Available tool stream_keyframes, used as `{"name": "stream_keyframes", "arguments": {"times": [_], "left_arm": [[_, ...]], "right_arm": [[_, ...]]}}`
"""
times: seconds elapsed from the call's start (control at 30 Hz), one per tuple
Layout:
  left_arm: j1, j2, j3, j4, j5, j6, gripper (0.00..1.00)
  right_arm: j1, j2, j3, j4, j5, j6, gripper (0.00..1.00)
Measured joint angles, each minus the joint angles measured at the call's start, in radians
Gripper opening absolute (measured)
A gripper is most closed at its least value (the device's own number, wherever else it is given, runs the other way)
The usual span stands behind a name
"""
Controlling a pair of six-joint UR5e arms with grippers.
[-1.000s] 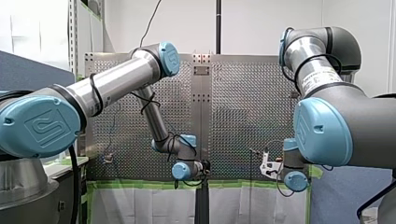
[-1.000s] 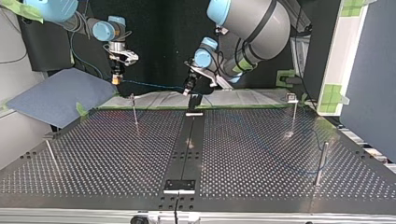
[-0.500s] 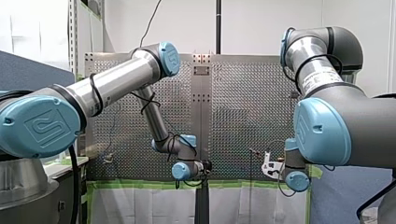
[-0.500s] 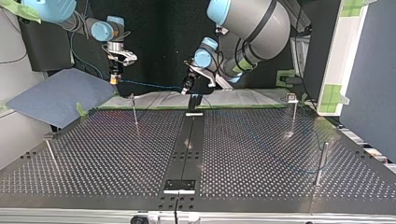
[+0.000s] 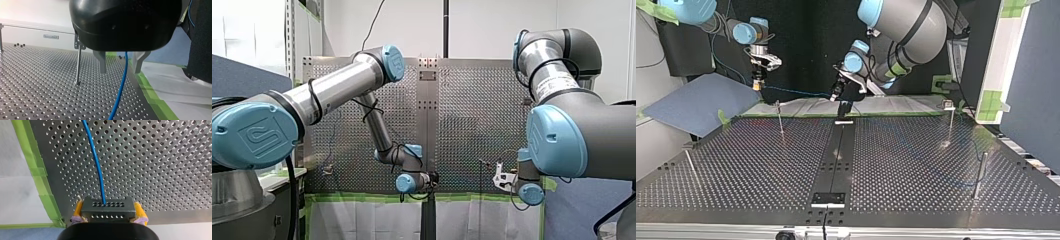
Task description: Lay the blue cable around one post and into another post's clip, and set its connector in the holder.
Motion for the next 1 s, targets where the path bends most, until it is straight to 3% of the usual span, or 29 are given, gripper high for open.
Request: {"name": "stream_keyframes", "arguments": {"times": [0.33, 0.8, 1.0], "left_arm": [[-0.001, 0.0, 0.0, 0.009, 0.0, -0.001, 0.39], [-0.001, -0.001, 0.0, 0.023, 0.0, -0.001, 0.39], [-0.001, -0.001, 0.0, 0.021, 0.0, -0.001, 0.26]], "right_arm": [[0.0, 0.0, 0.0, 0.003, 0.0, 0.0, 0.0], [0.0, 0.0, 0.0, 0.004, 0.0, 0.0, 0.0], [0.0, 0.0, 0.0, 0.002, 0.0, 0.0, 0.0]]}}
